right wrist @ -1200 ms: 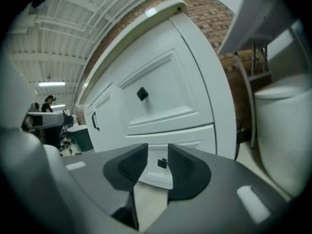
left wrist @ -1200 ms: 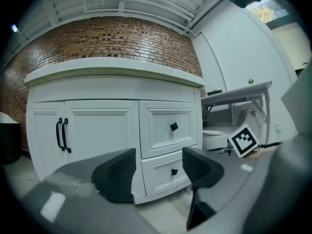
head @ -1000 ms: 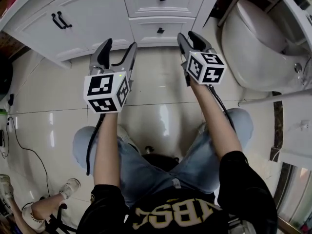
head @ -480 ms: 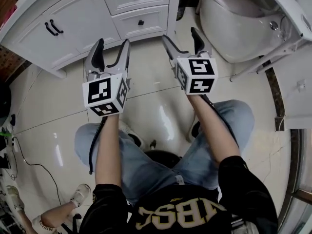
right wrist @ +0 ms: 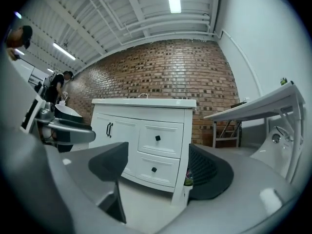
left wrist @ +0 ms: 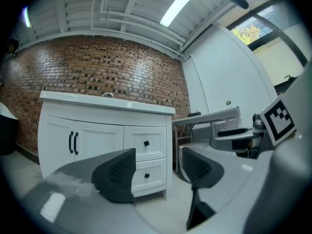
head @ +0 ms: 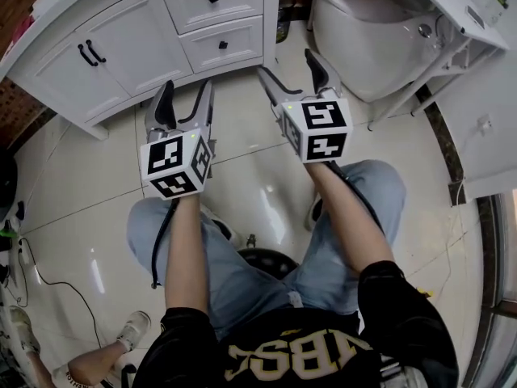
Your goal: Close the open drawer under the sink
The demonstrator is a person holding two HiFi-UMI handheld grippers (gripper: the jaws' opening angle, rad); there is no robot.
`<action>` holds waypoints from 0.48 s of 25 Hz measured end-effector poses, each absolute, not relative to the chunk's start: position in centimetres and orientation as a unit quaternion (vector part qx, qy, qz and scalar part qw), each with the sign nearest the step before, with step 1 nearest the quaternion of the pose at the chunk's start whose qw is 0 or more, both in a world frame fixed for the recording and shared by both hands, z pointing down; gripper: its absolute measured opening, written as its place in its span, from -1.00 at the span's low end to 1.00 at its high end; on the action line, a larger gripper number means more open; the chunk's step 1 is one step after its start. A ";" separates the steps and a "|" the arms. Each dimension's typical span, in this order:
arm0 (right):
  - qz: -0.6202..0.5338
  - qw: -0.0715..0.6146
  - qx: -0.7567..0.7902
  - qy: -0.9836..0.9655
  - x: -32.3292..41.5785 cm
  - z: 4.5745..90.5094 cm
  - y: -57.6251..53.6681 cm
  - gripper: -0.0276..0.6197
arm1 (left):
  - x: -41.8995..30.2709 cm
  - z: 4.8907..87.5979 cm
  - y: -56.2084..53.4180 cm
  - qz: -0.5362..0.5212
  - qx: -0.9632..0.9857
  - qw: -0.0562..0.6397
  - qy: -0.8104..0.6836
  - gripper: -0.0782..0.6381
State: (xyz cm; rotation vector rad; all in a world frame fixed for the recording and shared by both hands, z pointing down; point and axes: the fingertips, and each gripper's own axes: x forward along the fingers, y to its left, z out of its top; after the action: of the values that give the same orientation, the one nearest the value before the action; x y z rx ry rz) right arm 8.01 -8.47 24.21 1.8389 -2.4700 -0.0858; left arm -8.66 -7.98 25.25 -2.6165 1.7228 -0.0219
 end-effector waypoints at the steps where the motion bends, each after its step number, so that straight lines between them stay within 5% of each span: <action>1: -0.026 0.025 0.597 -0.802 8.1 23.9 -8.2 0.26 | -8.9 25.2 -7.7 -0.008 -0.836 -0.004 0.549 0.05; 12: -0.036 0.005 0.590 -0.807 6.9 22.1 -6.9 0.26 | -7.4 21.9 -5.7 -0.047 -0.818 0.093 0.566 0.05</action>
State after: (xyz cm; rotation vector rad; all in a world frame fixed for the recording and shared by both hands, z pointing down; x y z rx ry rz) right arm 6.92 -6.95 22.15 1.8466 -2.5273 -0.1140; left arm -7.45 -5.69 21.86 -2.4273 1.6801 -0.1403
